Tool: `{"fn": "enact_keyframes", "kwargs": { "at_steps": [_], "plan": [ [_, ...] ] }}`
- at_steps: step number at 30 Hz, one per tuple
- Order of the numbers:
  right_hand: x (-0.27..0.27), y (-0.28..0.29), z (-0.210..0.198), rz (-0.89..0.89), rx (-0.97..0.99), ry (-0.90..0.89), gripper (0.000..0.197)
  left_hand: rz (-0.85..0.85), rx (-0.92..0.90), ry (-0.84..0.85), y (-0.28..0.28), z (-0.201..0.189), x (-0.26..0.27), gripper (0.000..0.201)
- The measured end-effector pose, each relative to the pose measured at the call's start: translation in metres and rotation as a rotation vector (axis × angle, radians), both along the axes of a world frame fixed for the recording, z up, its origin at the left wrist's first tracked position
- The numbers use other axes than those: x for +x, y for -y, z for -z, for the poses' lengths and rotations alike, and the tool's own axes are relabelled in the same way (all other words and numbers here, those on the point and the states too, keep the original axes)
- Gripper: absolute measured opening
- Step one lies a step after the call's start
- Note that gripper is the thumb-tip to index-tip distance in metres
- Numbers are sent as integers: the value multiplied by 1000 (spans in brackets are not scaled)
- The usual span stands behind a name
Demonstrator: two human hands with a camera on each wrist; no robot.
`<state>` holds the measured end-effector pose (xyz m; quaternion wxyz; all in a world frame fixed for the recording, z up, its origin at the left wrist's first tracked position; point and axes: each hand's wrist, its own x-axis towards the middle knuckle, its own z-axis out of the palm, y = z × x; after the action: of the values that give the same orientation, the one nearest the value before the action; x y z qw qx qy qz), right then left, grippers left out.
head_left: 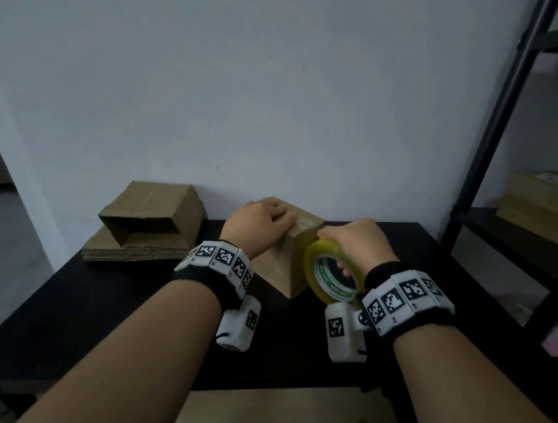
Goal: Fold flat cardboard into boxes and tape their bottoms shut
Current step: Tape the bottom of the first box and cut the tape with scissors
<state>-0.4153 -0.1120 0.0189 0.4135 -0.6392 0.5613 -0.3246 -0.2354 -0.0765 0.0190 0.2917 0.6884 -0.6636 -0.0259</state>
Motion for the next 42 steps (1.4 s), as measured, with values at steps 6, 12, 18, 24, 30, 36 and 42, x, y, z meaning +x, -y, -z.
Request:
{"fn": "enact_keyframes", "kwargs": {
  "at_steps": [6, 12, 18, 24, 30, 36, 42],
  "plan": [
    [-1, -1, 3, -4, -6, 15, 38, -114, 15, -100, 16, -3, -6, 39],
    [-7, -1, 6, -57, 6, 35, 35, -86, 134, -57, 16, 1, -4, 67],
    [-18, 4, 9, -80, -159, -43, 50, -167, 42, 5, 11, 3, -12, 31],
    [-23, 16, 11, -39, -197, -52, 38, -365, 185, 364, 24, -9, -19, 59],
    [-9, 32, 9, -63, -212, -6, 29, -422, 242, 541, 30, -26, -20, 63],
    [-2, 47, 9, -95, -231, -10, 25, -153, 298, 311, 49, -13, -13, 38],
    [3, 56, 10, -122, -286, -53, 18, -125, 356, 376, 45, -15, -16, 49]
  ]
}}
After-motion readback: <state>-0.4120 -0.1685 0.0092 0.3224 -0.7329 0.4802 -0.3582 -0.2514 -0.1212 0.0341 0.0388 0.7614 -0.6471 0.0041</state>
